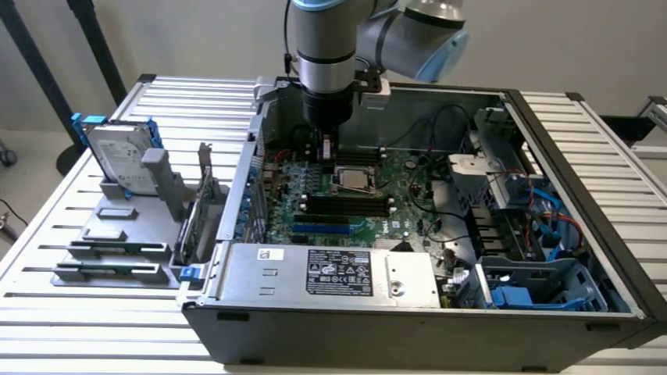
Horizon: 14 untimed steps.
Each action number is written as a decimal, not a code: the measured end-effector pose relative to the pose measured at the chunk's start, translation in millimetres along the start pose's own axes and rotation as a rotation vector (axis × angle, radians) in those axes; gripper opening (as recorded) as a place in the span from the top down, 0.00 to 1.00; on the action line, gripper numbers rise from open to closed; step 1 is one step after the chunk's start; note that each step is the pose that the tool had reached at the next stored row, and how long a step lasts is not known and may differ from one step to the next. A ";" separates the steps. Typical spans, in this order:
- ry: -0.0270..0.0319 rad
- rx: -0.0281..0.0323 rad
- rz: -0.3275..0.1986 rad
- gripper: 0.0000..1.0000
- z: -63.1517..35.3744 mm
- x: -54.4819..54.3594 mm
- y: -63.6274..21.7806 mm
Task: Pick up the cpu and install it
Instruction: 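Close the cpu cover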
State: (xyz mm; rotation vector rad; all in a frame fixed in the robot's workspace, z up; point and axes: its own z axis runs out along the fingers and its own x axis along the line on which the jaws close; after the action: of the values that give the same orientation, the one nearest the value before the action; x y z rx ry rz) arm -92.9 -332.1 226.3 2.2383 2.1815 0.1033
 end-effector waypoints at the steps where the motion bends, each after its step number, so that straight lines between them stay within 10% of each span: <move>1: 0.0000 0.0000 0.000 0.89 0.0 0.0 0.0; 8: -0.0002 0.0004 0.000 0.89 -0.6 0.0 2.8; 14: 0.0048 0.0051 0.001 0.89 -7.2 1.0 28.9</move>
State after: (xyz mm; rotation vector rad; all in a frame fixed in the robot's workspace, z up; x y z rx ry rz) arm -64.4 -332.1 235.2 2.2436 2.1861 0.1034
